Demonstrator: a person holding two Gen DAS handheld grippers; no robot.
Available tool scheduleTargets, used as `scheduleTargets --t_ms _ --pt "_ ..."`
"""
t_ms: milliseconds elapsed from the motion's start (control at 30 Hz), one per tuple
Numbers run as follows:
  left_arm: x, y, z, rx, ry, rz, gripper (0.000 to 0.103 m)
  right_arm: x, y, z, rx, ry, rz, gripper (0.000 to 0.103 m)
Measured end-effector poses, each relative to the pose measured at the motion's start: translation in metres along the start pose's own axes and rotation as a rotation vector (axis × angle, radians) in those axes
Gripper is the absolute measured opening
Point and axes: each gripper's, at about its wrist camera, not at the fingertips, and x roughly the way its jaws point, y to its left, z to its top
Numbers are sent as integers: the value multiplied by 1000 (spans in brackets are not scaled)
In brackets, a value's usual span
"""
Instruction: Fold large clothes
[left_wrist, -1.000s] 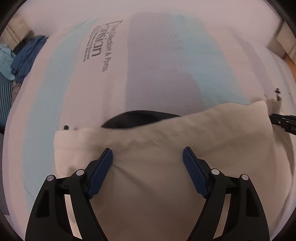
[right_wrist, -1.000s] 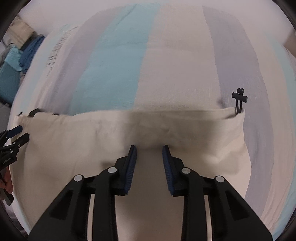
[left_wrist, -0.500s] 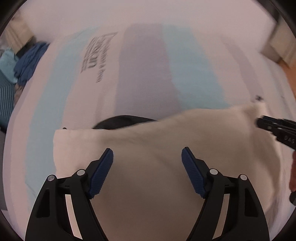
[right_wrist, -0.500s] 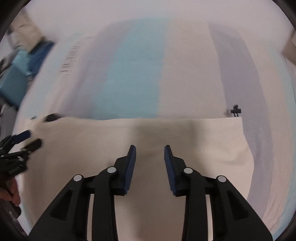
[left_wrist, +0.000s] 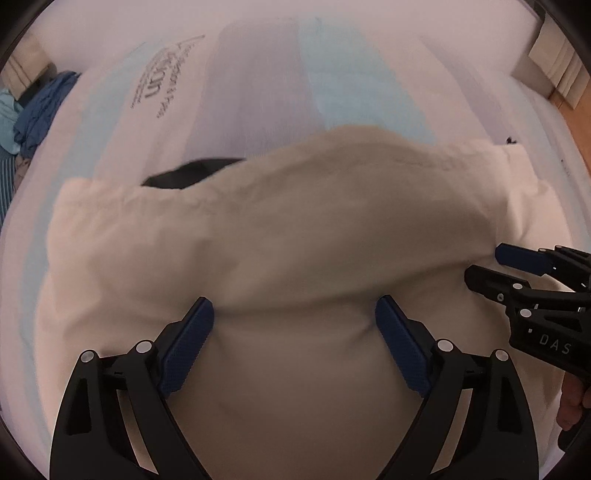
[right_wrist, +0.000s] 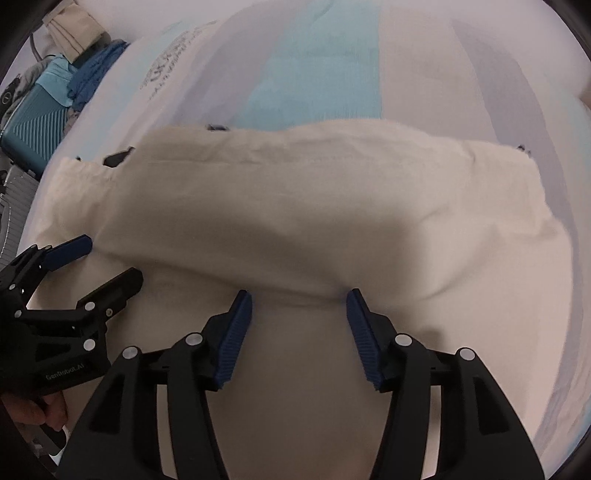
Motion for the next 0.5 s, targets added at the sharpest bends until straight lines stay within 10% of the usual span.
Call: scheduleTargets --t_ms 300,400,500 --pt "15 -5 -6 39 17 25 90 10 5 -3 -55 3 -30 54" --pt "-9 -2 -8 25 -13 19 86 -13 4 -8 -67 -31 -89 80" --pt "-40 1 -20 8 -58 21 86 -42 5 -31 -68 -80 -72 80"
